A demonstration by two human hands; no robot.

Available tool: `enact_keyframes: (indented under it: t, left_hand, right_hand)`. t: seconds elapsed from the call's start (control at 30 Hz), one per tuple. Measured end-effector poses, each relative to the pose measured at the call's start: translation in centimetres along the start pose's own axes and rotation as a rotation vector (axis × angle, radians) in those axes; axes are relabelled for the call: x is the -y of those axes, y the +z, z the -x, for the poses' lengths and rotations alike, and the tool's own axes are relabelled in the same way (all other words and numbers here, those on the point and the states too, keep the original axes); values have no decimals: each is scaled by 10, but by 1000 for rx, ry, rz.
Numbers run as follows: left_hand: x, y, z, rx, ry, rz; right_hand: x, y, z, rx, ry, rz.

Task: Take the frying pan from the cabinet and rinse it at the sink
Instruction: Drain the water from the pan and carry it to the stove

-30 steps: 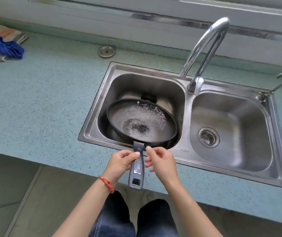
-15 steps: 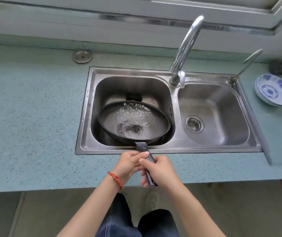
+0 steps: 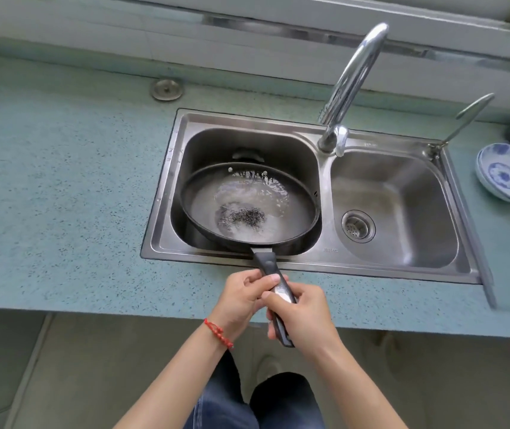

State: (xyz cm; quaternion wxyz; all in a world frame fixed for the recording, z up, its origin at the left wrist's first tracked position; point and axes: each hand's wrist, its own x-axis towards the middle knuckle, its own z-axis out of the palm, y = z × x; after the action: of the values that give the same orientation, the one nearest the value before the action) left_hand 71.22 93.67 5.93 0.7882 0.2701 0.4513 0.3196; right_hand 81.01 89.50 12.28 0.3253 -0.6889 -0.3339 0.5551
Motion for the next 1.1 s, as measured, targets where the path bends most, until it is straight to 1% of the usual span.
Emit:
enact_keyframes:
  t: [0.13,0.23,0.37,0.5,0.6,0.83,0.97,1.1]
  left_hand:
    - [8,12,16,9,89,-26]
    - [11,22,25,-7,113,-23]
    - [8,26,30,21,53,139]
    - [5,33,28,27,-9,244]
    - [3,36,28,26,2,316]
    - [4,41,23,-13,100,224]
    - [4,44,23,-77,163,142]
    - [5,48,23,-159,179,109]
  right_hand:
    - [-7,-14,20,37,-111,-33]
    - [-17,-23,29,70,-161,-98]
    - [-28,-29,33,111,-203,-162]
    - [-34,-27,36,120,-234,-212]
    - [-36,-28,34,137,-242,-233]
    - [-39,-37,26,180,-188,-227]
    - [-38,-39,22,167,-169,-196]
    - [-40,-38,23,154,-181,-274]
